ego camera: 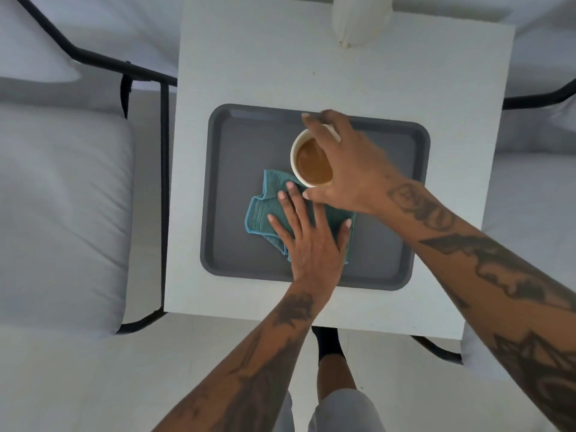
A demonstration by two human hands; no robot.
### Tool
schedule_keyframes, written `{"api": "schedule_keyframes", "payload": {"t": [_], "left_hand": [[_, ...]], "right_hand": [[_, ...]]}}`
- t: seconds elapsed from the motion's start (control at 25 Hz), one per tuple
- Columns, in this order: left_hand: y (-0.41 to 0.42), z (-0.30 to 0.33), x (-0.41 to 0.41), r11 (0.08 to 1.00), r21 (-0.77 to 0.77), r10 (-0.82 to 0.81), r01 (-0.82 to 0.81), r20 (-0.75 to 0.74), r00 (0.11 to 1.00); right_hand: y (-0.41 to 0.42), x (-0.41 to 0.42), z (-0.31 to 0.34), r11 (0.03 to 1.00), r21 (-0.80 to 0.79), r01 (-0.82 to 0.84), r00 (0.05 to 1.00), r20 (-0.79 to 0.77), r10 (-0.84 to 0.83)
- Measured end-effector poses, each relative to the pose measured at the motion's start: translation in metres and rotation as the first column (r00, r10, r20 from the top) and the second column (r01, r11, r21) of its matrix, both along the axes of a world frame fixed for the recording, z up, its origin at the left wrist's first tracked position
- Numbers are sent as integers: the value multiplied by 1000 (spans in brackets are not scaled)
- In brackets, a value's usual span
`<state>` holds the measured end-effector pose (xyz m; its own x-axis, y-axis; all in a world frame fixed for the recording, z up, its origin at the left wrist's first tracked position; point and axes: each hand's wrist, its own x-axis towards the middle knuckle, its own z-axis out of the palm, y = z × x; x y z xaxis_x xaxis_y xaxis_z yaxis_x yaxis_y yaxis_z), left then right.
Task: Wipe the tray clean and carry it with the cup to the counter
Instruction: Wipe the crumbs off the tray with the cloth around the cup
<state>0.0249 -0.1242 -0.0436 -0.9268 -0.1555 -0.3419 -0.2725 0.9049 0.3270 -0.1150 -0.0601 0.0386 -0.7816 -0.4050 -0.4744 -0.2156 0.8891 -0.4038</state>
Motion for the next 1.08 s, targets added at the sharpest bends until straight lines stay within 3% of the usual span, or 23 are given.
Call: {"api": "schedule_keyframes", "payload": {"t": [0.12,0.28,0.44,0.56,0.68,0.88,1.08], "left_hand": [[6,-7,-7,998,-52,-25,27,38,999],[-4,-16,-14,953,-87,-290,290,12,957],[-11,-13,-33,916,-58,-398,397,-2,918],[-16,2,-38,926,36,-375,376,-24,927],[-46,12,-32,955,179,-207,235,-162,965],[-85,-1,-26,934,46,-350,354,-72,934],[-80,-1,-22,942,6,-336,336,-50,941]], "right_hand": [[0,-5,-4,998,-52,-37,999,-34,35],[14,-25,8,996,-44,-79,990,-116,74],[29,-38,30,997,-51,-61,984,-172,52],[40,-36,42,996,-76,-44,985,-168,30],[47,-17,38,996,-87,-9,992,-123,-2],[43,22,17,996,-88,-36,998,-63,30],[39,41,-4,995,-47,-84,996,-39,82]]}}
